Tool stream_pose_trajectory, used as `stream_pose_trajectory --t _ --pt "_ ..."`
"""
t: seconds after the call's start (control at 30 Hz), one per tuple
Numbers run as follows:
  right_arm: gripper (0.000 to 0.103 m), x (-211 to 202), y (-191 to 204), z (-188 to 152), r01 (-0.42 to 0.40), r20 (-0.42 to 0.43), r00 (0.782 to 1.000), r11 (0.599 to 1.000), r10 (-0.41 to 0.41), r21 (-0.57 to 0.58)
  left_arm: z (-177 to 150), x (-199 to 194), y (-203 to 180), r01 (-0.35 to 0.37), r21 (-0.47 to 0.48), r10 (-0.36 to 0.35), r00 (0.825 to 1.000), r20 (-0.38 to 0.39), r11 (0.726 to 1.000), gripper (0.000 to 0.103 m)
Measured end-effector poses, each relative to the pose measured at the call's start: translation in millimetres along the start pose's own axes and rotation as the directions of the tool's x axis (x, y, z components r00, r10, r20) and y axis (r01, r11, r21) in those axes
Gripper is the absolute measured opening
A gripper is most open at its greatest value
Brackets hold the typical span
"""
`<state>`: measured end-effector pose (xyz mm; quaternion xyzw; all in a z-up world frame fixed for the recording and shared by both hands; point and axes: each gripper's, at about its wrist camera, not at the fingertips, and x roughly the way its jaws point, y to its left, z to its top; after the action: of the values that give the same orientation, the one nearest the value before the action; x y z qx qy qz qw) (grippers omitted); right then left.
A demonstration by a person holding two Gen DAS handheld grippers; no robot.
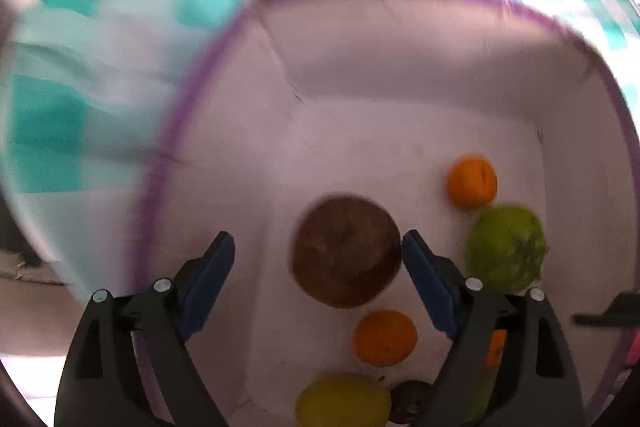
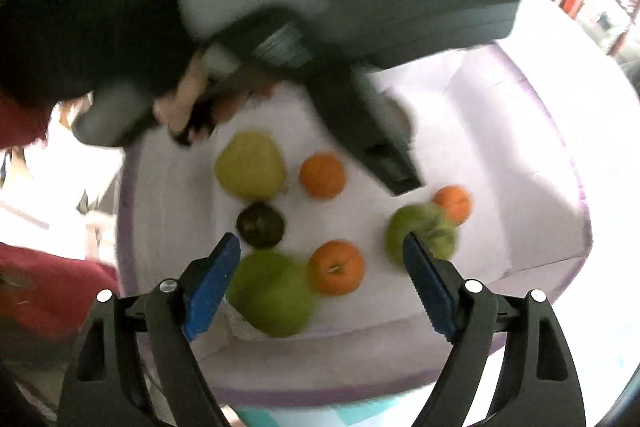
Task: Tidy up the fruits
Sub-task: 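Open both tools to drop the two apples into the box and withdraw, then grasp a dark dried fruit with the left tool while the right tool grasps another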
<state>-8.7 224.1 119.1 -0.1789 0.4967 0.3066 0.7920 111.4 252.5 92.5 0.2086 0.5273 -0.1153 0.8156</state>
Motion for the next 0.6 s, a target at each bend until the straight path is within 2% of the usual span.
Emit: stream_pose_trajectory --t 0.07,0.13,0.17,0.23,0.3,0.33,0.37,0.4,0.47,0.5,0.53,0.6 --pt "0.081 -33 -23 -9 -0.017 0.108 0.994 0.998 0.010 0.056 2 -27 4 -0.058 -0.075 0.064 0.995 0.079 0.996 0.086" --pt "0.085 -63 -46 -22 -0.038 0.200 0.980 0.993 0.015 0.111 4 -74 4 -0.105 -0.197 0.145 0.969 0.198 0.975 0.091" --pt "0.087 -79 -56 -31 -0.047 0.241 0.970 0.988 0.011 0.144 5 -97 2 -0.122 -0.255 0.187 0.950 0.250 0.959 0.102" --pt "0.087 -111 -92 -56 -0.046 0.307 0.951 0.975 -0.024 0.219 2 -148 -7 -0.148 -0.396 0.295 0.892 0.342 0.906 0.101" --pt "0.087 -136 -124 -84 -0.053 0.354 0.933 0.956 -0.056 0.290 -2 -185 -26 -0.135 -0.491 0.355 0.850 0.389 0.861 0.101" --pt "0.087 -145 -136 -99 -0.056 0.367 0.927 0.945 -0.070 0.321 -3 -196 -39 -0.125 -0.514 0.365 0.841 0.400 0.849 0.101" --pt "0.087 -152 -149 -112 -0.060 0.372 0.925 0.936 -0.079 0.346 -4 -205 -58 -0.109 -0.530 0.364 0.839 0.404 0.841 0.101" --pt "0.087 -156 -162 -129 -0.062 0.366 0.927 0.927 -0.084 0.370 -7 -207 -68 -0.100 -0.531 0.353 0.846 0.399 0.841 0.101" --pt "0.087 -159 -182 -153 -0.057 0.342 0.936 0.917 -0.089 0.394 -14 -210 -91 -0.080 -0.530 0.302 0.888 0.346 0.844 0.101" --pt "0.087 -160 -189 -168 -0.055 0.328 0.940 0.913 -0.089 0.405 -16 -203 -109 -0.062 -0.529 0.257 0.918 0.303 0.846 0.101" --pt "0.087 -161 -195 -185 -0.062 0.322 0.943 0.909 -0.082 0.413 -18 -198 -128 -0.049 -0.526 0.226 0.934 0.278 0.849 0.101" --pt "0.087 -164 -199 -209 -0.068 0.319 0.945 0.906 -0.076 0.418 -19 -192 -163 -0.037 -0.502 0.191 0.947 0.259 0.864 0.101"
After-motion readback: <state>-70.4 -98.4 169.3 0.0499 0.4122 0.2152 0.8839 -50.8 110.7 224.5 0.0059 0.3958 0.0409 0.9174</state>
